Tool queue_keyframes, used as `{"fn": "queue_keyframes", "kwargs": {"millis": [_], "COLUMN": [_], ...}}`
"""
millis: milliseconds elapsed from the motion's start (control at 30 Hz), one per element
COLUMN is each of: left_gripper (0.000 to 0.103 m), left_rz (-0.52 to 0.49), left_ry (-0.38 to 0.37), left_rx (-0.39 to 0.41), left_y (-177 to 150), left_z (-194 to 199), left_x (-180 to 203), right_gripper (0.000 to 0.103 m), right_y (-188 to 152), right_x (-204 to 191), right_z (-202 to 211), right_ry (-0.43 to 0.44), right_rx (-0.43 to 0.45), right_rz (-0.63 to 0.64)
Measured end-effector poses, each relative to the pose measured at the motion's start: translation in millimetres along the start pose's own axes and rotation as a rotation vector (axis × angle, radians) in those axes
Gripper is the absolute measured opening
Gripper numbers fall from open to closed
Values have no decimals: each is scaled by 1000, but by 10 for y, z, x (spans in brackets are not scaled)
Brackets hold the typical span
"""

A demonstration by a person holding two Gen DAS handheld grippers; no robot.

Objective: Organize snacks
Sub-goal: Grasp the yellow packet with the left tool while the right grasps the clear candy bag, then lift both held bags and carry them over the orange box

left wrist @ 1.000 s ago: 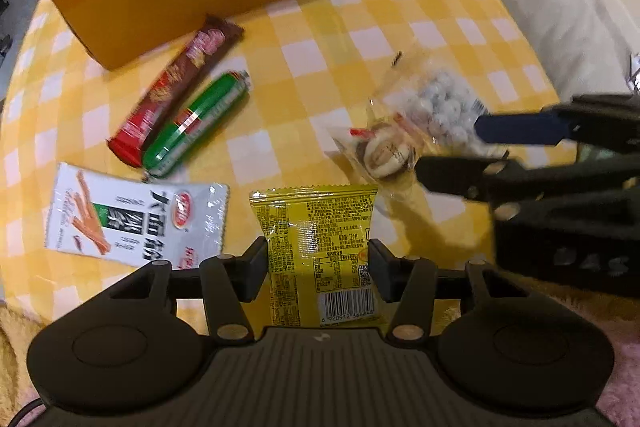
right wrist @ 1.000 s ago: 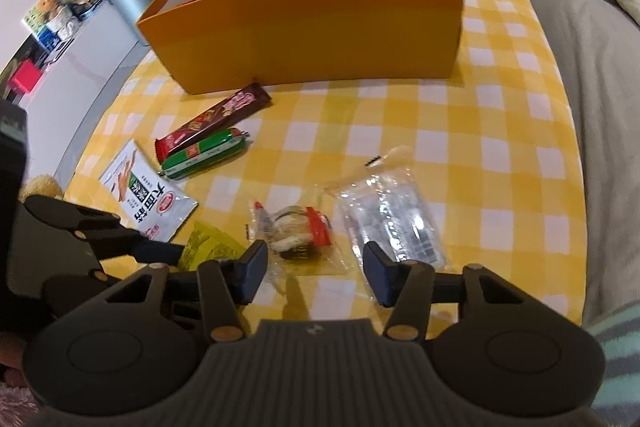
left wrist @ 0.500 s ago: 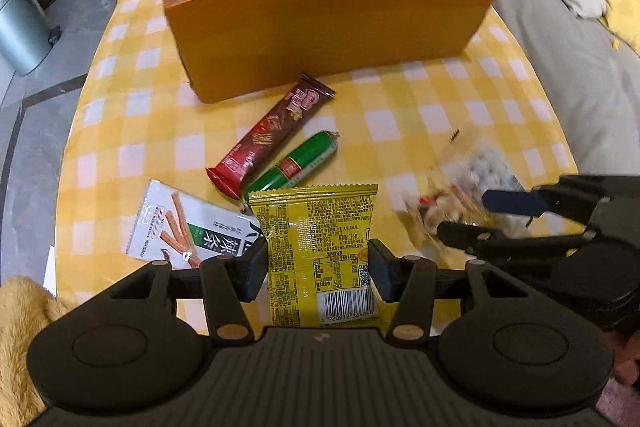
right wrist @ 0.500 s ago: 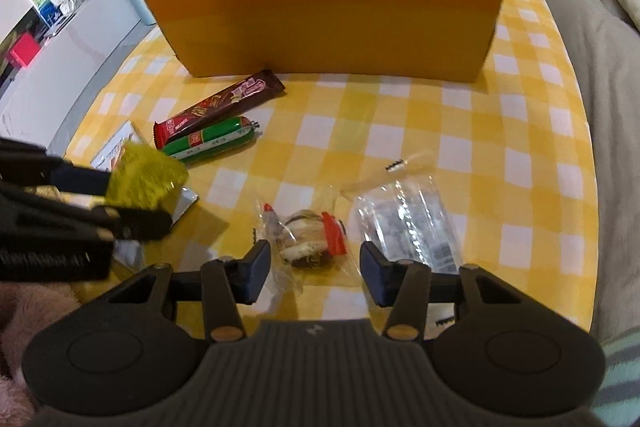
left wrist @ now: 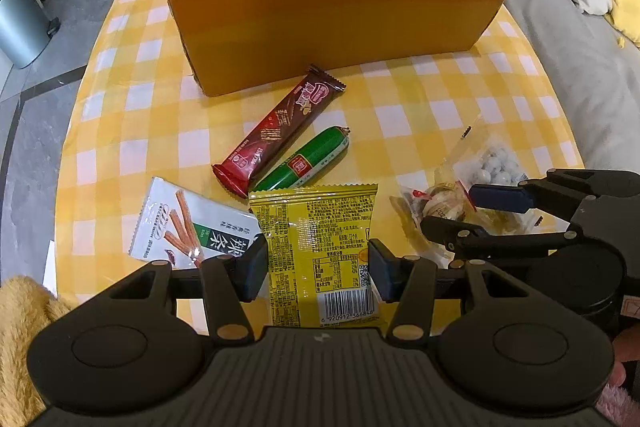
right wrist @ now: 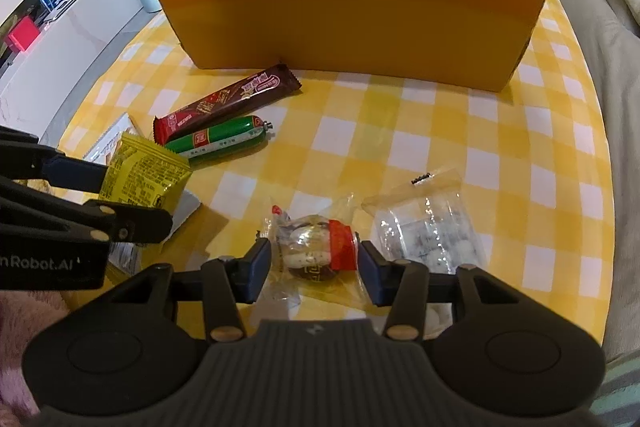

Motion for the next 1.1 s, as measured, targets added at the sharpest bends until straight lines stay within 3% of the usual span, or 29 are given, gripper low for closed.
{"fn": "queue_keyframes", "kwargs": {"millis": [100, 267, 667, 1100], "left_gripper": [60, 60, 60, 60], "left_rz": [2, 5, -6, -111], "left_ry": [1, -5, -60, -84], "left_rx": [0, 13, 80, 217], "left_y": [22, 36, 144, 721], "left_z": [8, 43, 261, 701], "left_x": [-14, -12, 122, 447], "right_gripper": [51, 40, 37, 37], "right_y": [10, 7, 69, 493], "right_x": [-27, -73, -46, 251], "right_z": [-58, -62, 232, 799], "right_ry": [6, 3, -45, -144], "right_rx": [-16, -14, 35, 151], "right_rz": [3, 23, 29, 56]}}
Point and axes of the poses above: each gripper's, at about its wrist camera, not at the fingertips, and z roughly against the way its jaws point, x to its right, y to its top, the point moved 9 cm from there along -z, roughly the way its jaws point, and after that the axes turned 10 degrees about z, right-handed, at the moved point
